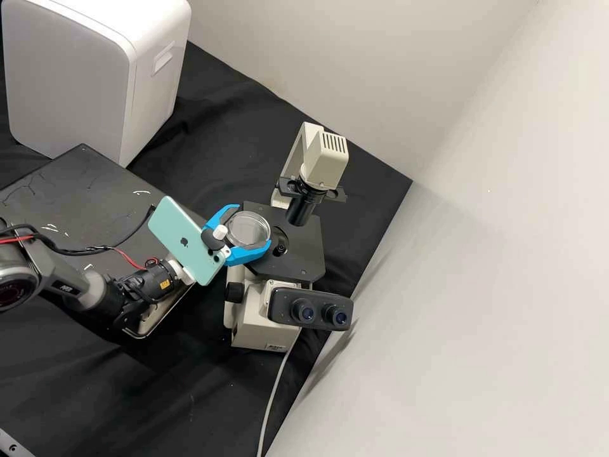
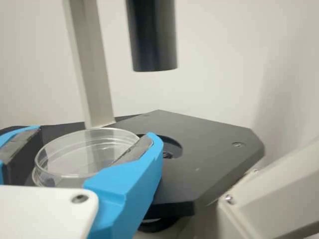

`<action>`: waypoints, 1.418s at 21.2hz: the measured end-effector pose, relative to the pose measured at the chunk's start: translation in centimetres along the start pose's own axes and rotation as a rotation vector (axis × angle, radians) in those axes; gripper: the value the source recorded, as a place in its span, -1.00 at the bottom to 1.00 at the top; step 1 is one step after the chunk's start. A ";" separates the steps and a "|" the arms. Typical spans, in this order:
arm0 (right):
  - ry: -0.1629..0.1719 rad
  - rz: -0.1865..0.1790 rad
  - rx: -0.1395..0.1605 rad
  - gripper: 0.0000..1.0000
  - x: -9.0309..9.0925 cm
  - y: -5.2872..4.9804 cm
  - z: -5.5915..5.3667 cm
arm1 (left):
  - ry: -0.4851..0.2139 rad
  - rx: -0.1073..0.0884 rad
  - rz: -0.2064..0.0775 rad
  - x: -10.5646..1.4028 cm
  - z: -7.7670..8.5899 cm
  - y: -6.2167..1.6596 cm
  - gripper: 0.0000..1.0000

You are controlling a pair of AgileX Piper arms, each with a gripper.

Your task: Place the petri dish on the microscope

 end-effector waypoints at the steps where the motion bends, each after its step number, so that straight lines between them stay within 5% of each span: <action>1: -0.005 0.004 -0.001 -1.00 0.1 0.2 0.1 | 0.000 0.000 0.000 0.0 0.0 0.00 1.00; 14: -0.022 0.010 0.001 -1.00 3.9 -0.2 1.9 | 0.000 0.001 -0.001 0.0 0.0 -0.02 1.00; 18: -0.034 0.020 -0.021 -1.00 5.0 -0.7 2.3 | 0.002 0.006 -0.010 0.1 0.0 -0.19 1.00; 29: -0.032 0.026 -0.039 -1.00 5.1 -0.7 2.3 | 0.008 0.006 -0.009 0.1 -0.1 -0.17 1.00; 30: -0.032 0.026 -0.039 1.00 5.1 -0.7 2.3 | 0.008 0.006 -0.009 0.1 -0.1 -0.17 1.00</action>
